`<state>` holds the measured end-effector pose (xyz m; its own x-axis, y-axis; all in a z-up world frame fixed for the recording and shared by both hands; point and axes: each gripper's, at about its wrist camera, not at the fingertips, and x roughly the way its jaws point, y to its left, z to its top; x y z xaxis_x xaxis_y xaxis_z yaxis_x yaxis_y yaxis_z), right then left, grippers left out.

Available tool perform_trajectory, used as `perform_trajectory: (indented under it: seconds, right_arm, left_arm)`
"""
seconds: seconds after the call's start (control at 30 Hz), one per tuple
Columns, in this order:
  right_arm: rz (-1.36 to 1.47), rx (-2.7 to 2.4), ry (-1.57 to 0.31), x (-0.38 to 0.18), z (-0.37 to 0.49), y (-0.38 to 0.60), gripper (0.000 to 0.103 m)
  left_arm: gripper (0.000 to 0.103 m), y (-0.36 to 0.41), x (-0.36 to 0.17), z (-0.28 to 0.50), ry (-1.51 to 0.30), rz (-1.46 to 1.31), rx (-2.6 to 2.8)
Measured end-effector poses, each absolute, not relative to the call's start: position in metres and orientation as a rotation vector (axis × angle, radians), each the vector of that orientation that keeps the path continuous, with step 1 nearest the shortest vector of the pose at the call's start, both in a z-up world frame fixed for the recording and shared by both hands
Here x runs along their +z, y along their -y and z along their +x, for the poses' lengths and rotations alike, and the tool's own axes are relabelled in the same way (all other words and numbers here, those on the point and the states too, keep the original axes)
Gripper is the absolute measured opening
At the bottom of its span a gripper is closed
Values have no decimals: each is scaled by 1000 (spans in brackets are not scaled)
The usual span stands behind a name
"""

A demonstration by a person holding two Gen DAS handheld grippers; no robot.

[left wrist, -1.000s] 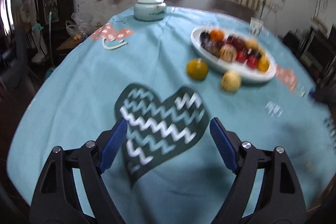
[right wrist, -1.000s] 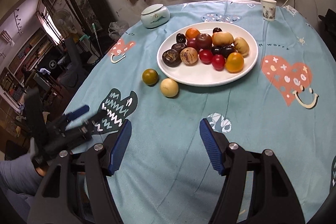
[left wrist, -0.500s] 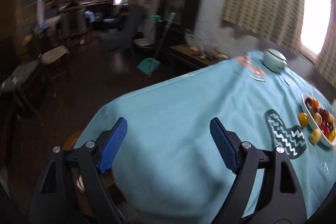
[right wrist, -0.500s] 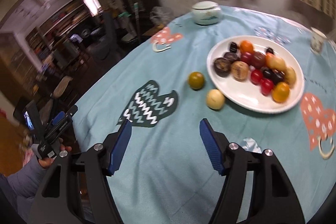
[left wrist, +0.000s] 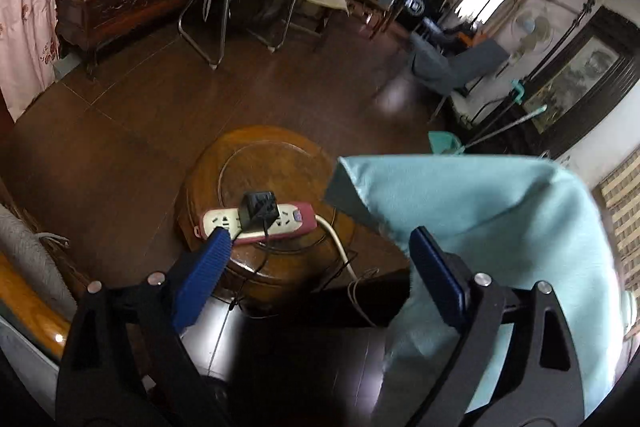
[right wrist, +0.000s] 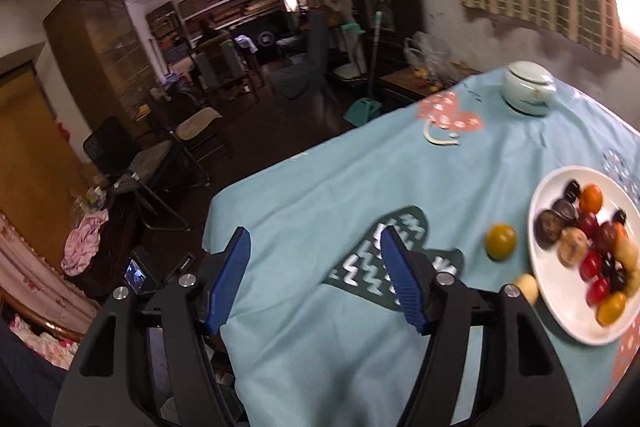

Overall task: Organize fruits
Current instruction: 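Withdraw both open tools from the plate and swing them away from the table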

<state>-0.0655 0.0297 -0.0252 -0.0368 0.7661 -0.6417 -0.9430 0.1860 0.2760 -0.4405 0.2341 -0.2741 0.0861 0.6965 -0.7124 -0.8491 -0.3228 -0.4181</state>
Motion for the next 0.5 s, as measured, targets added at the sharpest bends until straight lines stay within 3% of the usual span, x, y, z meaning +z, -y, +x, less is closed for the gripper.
perform_trajectory:
  seconds: [0.23, 0.37, 0.5]
  right_arm:
    - [-262, 1390, -772, -7, -66, -32, 68]
    - [-241, 1175, -719, 4, -38, 12, 68]
    - [-204, 908, -815, -10, -4, 78, 69]
  left_arm:
    - [95, -200, -129, -379, -160, -721, 1343]
    - [98, -159, -69, -277, -329, -488, 997]
    - [99, -89, -39, -168, -508, -162, 661]
